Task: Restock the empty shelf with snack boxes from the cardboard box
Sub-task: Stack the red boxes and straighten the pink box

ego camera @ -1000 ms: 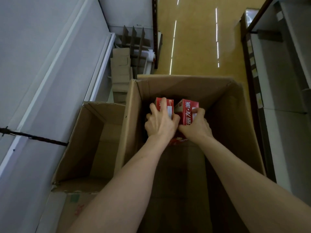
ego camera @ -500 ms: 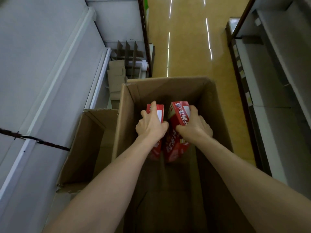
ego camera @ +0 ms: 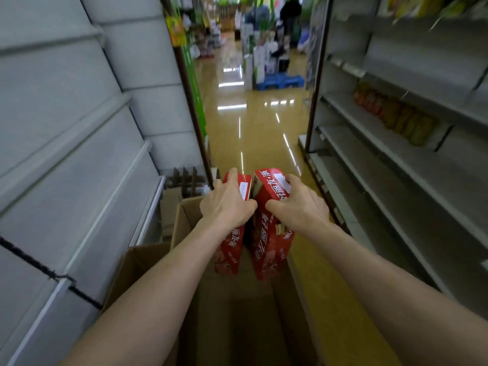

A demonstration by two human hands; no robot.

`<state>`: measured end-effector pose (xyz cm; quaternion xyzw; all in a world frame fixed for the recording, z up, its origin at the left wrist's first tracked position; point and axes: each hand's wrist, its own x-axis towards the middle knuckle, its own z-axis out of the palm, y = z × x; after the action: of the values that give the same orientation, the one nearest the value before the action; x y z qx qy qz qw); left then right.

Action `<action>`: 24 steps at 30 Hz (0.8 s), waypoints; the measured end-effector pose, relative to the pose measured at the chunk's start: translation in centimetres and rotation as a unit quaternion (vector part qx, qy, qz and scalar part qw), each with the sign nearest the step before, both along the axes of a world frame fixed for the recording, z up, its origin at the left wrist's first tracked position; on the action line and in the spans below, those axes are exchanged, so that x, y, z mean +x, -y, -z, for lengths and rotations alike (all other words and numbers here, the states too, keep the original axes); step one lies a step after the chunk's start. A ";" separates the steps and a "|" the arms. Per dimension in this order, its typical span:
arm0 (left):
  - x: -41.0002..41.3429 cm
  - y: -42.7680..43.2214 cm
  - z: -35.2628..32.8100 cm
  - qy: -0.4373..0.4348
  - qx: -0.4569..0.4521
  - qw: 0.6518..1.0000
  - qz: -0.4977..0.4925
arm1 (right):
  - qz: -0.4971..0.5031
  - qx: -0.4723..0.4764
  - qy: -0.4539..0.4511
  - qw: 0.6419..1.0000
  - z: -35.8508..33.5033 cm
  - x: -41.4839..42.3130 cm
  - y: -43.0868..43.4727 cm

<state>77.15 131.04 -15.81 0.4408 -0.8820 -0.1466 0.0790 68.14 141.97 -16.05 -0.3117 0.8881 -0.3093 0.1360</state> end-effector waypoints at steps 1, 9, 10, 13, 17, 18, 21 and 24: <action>0.1 -1.1 -1.7 -0.014 -0.008 1.000 0.008 | 0.003 -0.011 -0.015 1.000 -1.8 0.2 -1.4; -0.7 -10.1 -12.1 -0.136 -0.018 0.985 0.102 | 0.071 -0.072 -0.124 0.987 -12.3 1.0 -12.2; -1.0 -11.2 -12.8 -0.152 -0.002 0.981 0.118 | 0.084 -0.072 -0.133 0.985 -13.3 0.9 -13.6; -2.5 -14.7 -15.3 -0.190 0.029 0.964 0.184 | 0.135 -0.072 -0.168 0.974 -16.1 0.7 -17.9; -4.8 -18.5 -18.0 -0.202 -0.026 0.943 0.265 | 0.218 -0.071 -0.214 0.949 -19.3 1.0 -23.1; -5.3 -19.5 -18.7 -0.205 -0.033 0.936 0.285 | 0.240 -0.070 -0.225 0.942 -20.0 1.2 -24.2; -6.4 -22.2 -20.6 -0.227 -0.032 0.911 0.343 | 0.301 -0.067 -0.247 0.919 -22.0 2.3 -27.5; -6.7 -25.0 -22.0 -0.268 -0.022 0.878 0.397 | 0.357 -0.054 -0.278 0.890 -23.7 3.9 -30.3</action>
<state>70.42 156.04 6.24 -0.0046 -0.9313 -0.2583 0.2569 72.08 172.29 7.62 -0.0535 0.9229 -0.2855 -0.2529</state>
